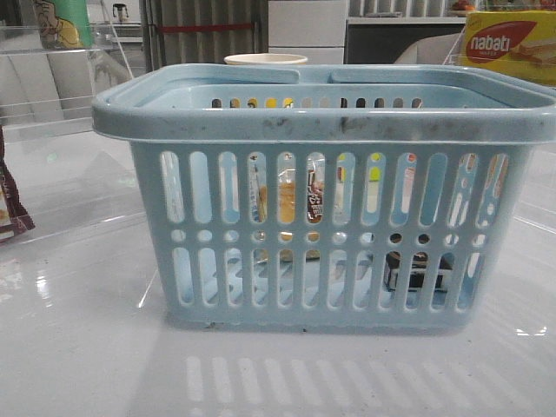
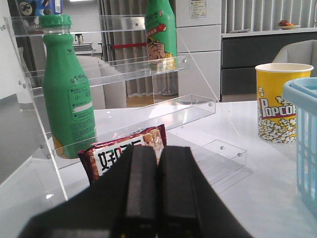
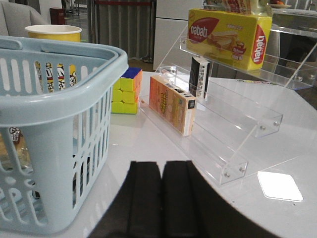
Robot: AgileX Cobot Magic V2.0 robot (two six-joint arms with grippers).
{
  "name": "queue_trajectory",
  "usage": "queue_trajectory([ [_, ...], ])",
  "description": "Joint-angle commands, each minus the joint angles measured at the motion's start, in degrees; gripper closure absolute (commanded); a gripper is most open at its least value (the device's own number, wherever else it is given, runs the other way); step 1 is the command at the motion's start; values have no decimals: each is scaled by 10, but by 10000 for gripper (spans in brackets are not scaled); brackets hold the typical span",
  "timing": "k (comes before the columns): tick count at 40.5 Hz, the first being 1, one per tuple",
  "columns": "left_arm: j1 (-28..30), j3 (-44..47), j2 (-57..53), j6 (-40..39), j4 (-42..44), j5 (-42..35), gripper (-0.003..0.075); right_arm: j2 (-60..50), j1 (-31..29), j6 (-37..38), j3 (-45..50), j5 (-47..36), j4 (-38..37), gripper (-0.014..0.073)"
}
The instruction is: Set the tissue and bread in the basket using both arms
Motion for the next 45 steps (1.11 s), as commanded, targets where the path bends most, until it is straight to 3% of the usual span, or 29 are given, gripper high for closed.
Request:
queue_trajectory([
  [1, -1, 3, -10, -5, 0, -51, 629, -11, 0, 27, -3, -59, -32, 538],
  [7, -1, 3, -10, -5, 0, -51, 629, -11, -1, 187, -3, -76, -184, 538],
  [10, -1, 3, -10, -5, 0, -51, 629, -11, -1, 225, -3, -82, -214, 538],
  [23, -1, 3, -10, -5, 0, -51, 629, -11, -3, 220, -3, -83, -213, 538],
  [32, -1, 3, -10, -5, 0, -51, 629, -11, -14, 152, -3, -85, -155, 538],
  [45, -1, 3, -10, -5, 0, -51, 629, -11, -14, 153, -3, -90, -156, 538],
])
